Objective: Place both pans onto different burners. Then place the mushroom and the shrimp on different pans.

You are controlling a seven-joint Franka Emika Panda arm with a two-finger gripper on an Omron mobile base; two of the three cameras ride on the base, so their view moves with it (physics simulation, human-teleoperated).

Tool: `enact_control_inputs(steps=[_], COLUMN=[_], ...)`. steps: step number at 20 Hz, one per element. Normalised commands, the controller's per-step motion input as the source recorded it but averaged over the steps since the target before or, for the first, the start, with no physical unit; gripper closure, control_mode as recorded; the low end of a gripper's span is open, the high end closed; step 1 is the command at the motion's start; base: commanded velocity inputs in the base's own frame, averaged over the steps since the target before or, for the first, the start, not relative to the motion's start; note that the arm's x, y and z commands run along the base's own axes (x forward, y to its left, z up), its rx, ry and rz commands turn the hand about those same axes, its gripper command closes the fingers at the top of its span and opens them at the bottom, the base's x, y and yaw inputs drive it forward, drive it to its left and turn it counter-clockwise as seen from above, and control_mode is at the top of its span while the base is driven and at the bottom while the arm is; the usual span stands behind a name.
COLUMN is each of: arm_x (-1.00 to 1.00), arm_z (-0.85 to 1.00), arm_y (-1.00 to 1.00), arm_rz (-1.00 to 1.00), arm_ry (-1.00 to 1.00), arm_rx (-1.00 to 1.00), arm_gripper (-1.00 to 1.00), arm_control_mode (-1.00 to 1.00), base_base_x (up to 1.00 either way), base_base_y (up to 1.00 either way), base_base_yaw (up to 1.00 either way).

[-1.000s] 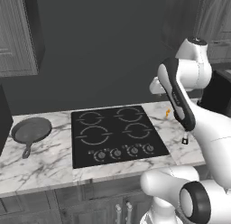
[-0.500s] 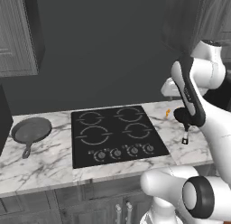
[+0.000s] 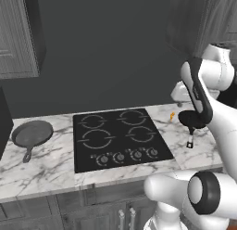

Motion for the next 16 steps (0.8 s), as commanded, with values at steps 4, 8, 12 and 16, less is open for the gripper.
enact_control_inputs(steps=[4, 8, 12, 16], arm_x=[0.0, 0.02, 0.02, 0.06], arm_z=[-0.25, -0.24, -0.17, -0.29], arm_y=[-0.23, -0.21, -0.21, -0.19], arm_rz=[-0.01, 0.0, -0.01, -0.03], arm_ry=[0.02, 0.01, 0.04, 0.01], arm_rx=[0.0, -0.03, -0.03, -0.03], arm_gripper=[-1.0, -1.0, -1.0, -1.0], arm_control_mode=[-1.0, -1.0, -1.0, -1.0], base_base_x=[0.0, 0.0, 0.0, 0.0], base_base_y=[0.0, 0.0, 0.0, 0.0], base_base_yaw=[0.0, 0.0, 0.0, 0.0])
